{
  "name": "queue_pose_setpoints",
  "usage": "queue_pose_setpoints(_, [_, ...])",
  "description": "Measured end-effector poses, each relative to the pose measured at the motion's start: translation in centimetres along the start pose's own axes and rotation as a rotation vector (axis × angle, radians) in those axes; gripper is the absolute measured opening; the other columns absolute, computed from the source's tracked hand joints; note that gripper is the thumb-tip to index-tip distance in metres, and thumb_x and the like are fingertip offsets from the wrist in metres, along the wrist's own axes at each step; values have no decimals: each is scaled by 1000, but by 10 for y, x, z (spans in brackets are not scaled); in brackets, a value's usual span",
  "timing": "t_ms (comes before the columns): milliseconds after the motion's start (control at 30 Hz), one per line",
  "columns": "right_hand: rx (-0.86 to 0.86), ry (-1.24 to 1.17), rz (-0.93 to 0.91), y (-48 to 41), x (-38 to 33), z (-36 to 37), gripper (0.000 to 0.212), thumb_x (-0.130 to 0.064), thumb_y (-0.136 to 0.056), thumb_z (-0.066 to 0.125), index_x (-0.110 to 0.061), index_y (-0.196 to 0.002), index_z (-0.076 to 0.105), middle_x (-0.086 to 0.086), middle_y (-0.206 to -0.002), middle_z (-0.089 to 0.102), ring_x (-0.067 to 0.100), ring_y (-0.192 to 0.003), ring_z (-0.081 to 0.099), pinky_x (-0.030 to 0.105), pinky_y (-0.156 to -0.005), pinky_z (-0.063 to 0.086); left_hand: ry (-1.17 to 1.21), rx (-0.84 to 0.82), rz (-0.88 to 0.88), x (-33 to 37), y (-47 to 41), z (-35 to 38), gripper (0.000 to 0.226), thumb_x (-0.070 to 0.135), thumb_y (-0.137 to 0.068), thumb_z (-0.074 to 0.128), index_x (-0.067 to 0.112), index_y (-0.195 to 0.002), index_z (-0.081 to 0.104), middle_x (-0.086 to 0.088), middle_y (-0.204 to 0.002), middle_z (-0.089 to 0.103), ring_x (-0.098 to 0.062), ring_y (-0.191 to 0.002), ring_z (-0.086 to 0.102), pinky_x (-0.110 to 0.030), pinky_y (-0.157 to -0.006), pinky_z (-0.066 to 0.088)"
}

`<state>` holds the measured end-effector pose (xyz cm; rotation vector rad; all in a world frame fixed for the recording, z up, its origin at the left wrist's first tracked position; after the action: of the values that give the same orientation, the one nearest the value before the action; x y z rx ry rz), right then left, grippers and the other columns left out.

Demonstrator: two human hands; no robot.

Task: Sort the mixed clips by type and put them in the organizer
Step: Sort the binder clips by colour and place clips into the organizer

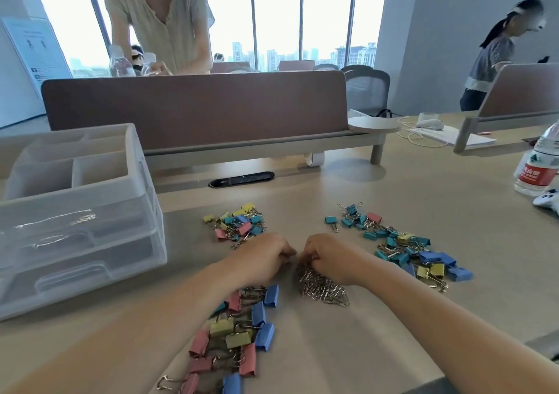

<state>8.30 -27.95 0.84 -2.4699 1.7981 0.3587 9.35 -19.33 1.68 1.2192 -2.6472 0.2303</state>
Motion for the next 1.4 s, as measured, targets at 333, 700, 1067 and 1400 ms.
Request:
queue_pose_setpoints(333, [95,-39,118,7,29,-16,30,-16,-98,50,-30,-117,69,-9,-113,69,9,-91,66,30,-82,58,-7,5,-221,-34,5,-22,34,7,-99,49,15,-129,62,-3,-131,62,-17,-114,60,-26,-93,43])
queue_pose_setpoints(700, [11,-45,107,26,26,-15,31,-28,-95,59,-25,-125,66,-9,-119,66,9,-99,62,23,-87,51,-21,-45,-176,-2,-3,5,24,14,-95,54,17,-112,71,-3,-114,69,-22,-104,63,-31,-88,51])
queue_pose_setpoints(1067, [-239,52,89,52,15,2,84,-43,-78,79,-20,-148,40,-2,-138,52,21,-120,53,32,-100,43,58,-139,-137,15,0,7,34,25,-95,61,21,-128,62,2,-127,63,-13,-110,60,-31,-97,48])
queue_pose_setpoints(1400, [-182,89,132,37,16,4,56,-41,-74,80,-13,-119,62,5,-114,63,26,-98,60,36,-81,52,-29,-289,-115,30,-5,27,51,46,-74,80,15,-111,62,-2,-103,57,-18,-85,57,-29,-64,45])
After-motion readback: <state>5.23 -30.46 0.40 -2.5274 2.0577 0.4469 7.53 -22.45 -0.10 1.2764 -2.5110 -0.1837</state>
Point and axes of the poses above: each hand's wrist, its own y-axis away from the middle knuckle, its own z-axis out of the palm, x = y × z, the point moved 10 cm from there along -y, towards the middle knuckle
